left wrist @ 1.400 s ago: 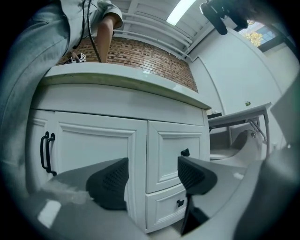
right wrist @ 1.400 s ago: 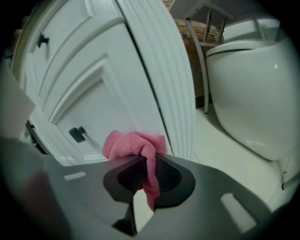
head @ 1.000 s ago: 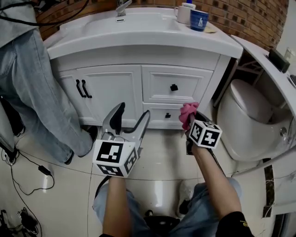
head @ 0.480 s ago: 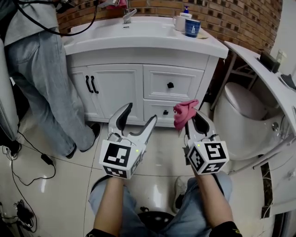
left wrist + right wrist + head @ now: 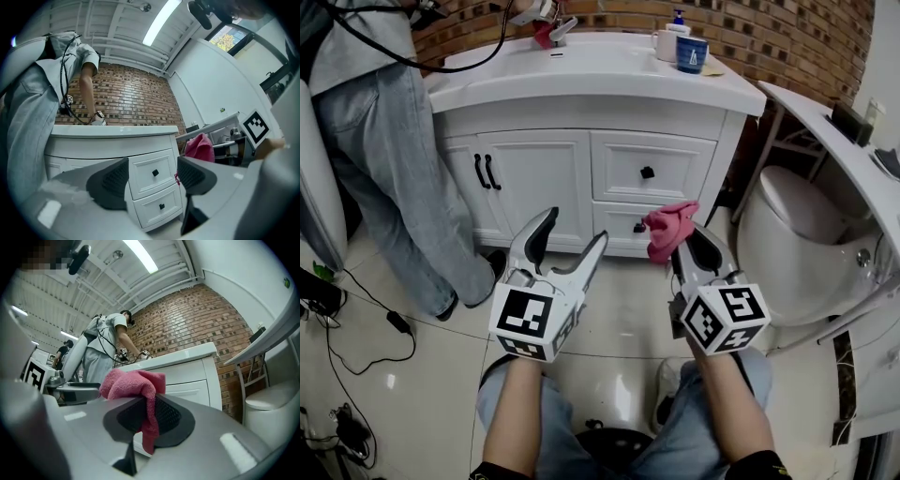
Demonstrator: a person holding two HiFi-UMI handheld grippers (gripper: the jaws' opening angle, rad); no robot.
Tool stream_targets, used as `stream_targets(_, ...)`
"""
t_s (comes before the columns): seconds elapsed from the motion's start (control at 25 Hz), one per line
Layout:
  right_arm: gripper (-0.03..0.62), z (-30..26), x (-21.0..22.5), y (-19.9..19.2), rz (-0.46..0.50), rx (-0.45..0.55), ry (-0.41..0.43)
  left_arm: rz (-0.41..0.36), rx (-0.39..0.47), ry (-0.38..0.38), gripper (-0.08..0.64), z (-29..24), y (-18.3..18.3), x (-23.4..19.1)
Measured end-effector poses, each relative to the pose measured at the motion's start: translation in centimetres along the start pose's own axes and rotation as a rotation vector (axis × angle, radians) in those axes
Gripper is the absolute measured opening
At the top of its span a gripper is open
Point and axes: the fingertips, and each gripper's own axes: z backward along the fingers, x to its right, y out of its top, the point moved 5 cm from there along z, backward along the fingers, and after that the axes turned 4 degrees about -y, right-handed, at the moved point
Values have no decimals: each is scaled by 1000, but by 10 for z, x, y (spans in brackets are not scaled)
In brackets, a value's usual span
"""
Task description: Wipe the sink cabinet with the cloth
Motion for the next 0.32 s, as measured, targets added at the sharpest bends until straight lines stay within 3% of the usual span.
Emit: stream_targets(0.32,44,-9,5,-8,-19,-30,6,9,-26,-10,328,-15,-14,-2)
